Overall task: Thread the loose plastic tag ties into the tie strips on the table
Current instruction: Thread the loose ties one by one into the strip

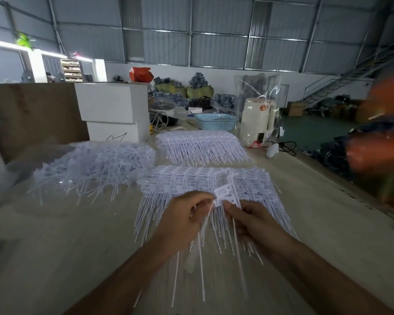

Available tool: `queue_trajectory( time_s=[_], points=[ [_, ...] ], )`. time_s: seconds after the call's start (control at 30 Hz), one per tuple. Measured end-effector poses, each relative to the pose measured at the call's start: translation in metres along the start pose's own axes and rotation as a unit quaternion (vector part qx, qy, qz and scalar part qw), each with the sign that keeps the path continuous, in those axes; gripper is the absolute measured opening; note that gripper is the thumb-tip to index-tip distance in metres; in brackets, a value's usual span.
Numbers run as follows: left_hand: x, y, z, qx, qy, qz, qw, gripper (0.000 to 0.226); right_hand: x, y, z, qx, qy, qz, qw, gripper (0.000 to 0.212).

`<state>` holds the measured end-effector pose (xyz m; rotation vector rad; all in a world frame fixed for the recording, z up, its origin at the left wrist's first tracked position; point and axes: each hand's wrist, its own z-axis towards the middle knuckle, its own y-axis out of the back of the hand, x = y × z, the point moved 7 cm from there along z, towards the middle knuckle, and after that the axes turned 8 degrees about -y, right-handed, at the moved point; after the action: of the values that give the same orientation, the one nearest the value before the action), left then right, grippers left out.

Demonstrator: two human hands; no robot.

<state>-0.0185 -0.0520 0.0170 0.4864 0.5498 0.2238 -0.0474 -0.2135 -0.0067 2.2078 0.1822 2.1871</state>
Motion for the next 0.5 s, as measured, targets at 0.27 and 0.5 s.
queue_trajectory(
  time_s=[0.27,0.5],
  points=[
    [-0.018,-0.002,-0.004,0.042,-0.118,0.124,0.984,0.026,-0.004,0.005,0.006,0.007,-0.037,0.04,0.998,0.037],
    [-0.024,-0.008,-0.006,0.122,-0.178,0.224,0.95,0.045,-0.018,-0.005,0.007,0.041,-0.047,0.014,0.998,0.035]
  ],
)
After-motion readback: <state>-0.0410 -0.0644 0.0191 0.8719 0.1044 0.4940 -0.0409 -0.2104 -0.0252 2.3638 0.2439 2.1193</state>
